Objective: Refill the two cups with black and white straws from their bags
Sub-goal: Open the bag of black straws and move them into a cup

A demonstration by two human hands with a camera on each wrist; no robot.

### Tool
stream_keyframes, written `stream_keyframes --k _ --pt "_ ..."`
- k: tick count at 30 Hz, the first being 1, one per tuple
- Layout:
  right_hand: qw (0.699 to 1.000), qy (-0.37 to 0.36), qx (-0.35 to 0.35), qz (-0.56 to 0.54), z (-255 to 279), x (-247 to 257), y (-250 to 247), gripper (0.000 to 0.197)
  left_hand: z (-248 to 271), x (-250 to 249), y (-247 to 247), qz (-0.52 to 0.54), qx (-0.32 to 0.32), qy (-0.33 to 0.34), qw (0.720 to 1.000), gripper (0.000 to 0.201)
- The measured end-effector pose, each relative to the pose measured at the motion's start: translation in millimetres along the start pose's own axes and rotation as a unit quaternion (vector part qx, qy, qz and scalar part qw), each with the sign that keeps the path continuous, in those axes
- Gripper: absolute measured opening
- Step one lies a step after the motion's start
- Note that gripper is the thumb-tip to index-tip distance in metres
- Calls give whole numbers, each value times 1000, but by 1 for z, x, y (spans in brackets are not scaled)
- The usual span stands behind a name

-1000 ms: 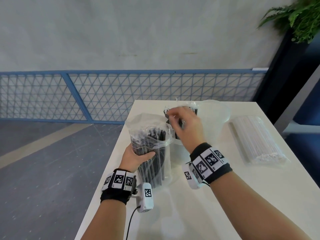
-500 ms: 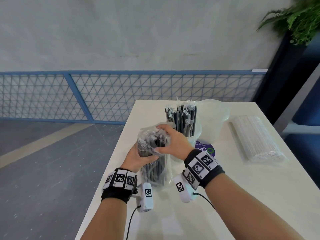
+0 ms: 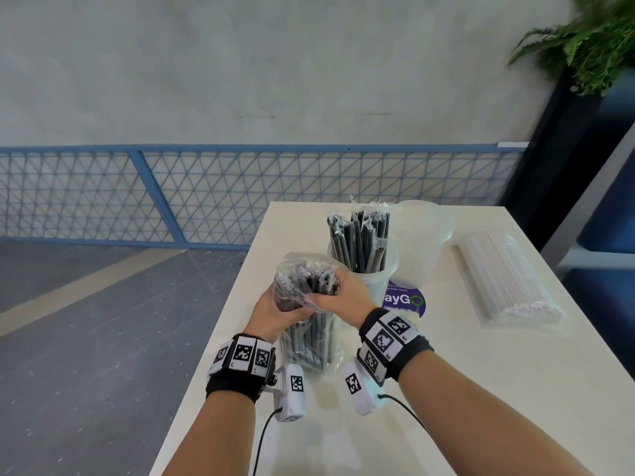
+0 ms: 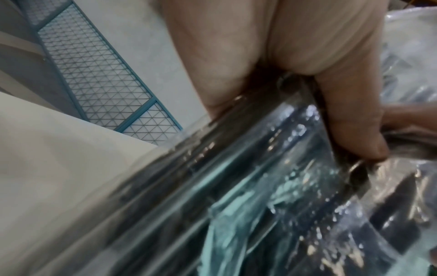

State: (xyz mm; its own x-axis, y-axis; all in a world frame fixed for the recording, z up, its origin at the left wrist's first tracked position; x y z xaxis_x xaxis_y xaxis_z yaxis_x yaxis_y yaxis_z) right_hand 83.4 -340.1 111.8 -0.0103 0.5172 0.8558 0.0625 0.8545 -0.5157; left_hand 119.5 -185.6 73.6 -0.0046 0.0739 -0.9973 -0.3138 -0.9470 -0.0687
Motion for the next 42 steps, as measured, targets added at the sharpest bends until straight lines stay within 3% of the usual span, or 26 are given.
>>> stream_keyframes --k 7,12,20,24,30,33,35,42 --pt "993 35 -91 -65 7 7 1 35 1 -2 3 -10 -15 17 1000 53" --pt "982 18 -131 -137 3 28 -20 20 2 -2 4 -28 -29 11 999 35" --pt "916 28 -233 -325 -13 50 -54 11 0 -5 7 -62 -20 -2 998 33" --pt "883 31 -253 -394 -18 48 -66 12 0 -7 8 -74 -6 -2 997 31" --pt "946 27 -192 -261 -2 28 -39 36 1 -9 12 -66 -11 8 998 37" --pt "964 52 -182 -189 2 22 -24 34 2 -9 15 -49 5 10 999 35" --pt "960 69 -185 -199 0 19 -20 28 3 -8 15 -53 4 12 998 33" --pt "904 87 -252 -333 -15 28 -38 13 3 -12 6 -50 -15 2 999 36"
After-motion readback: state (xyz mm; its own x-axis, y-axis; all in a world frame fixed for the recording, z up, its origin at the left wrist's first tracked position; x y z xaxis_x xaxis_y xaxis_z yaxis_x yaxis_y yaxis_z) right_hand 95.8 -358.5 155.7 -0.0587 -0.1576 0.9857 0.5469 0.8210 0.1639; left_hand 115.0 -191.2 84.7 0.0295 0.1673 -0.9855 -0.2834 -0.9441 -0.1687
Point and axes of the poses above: each hand's wrist, its own z-axis away from the middle knuckle, its own y-axis out of the palm, x = y × z, the point moved 1 cm from there along -z, towards the middle knuckle, and after that the axes turned 6 degrees about z, right-handed, at the moved point
